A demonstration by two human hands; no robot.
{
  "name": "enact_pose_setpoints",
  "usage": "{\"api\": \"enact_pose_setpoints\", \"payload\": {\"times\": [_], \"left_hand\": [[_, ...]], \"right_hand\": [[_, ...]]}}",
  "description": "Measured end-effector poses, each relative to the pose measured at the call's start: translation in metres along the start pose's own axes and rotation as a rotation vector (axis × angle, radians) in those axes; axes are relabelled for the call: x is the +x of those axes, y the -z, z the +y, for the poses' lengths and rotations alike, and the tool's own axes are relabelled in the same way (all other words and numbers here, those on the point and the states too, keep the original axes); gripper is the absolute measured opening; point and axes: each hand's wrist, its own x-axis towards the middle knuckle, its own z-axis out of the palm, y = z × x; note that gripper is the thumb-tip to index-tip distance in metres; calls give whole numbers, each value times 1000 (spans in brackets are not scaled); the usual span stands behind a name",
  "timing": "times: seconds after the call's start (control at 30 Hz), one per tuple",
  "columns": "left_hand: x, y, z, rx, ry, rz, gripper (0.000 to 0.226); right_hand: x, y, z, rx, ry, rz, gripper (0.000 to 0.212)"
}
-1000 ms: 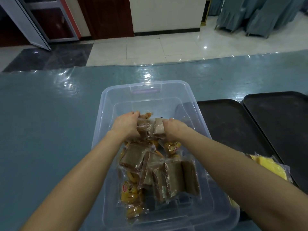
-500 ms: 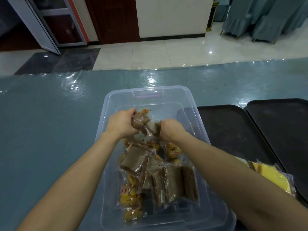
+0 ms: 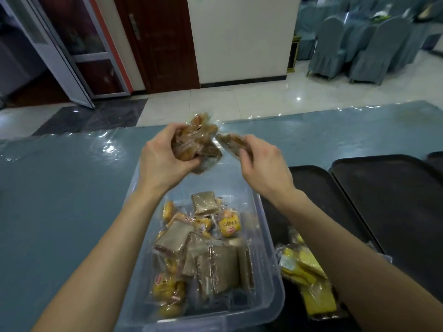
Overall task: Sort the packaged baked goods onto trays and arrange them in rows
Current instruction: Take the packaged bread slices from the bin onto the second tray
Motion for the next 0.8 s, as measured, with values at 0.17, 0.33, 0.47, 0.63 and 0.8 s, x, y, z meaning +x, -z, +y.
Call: {"api": "enact_pose_setpoints", "payload": {"times": [0.17,0.33,0.47,0.63,0.8], "left_hand": [[9,-45,106,-1,-163,-5,76],[-1,-139,213,-25,-250,-98,74],[-28,-240,283,-59,-193,-215,74],[-76,-365,355,9,-236,-390,78],[-108,-466,408,147,-411,-416,72]], "right_hand": [[-22,75,58,109,-24,141,20],[-73,157,169,81,-94,184,24],[-133,217,267,44,-188,127,25],[-220,274,376,8,-361,40,22],[-271,315,450,-55,-615,33,22]]}}
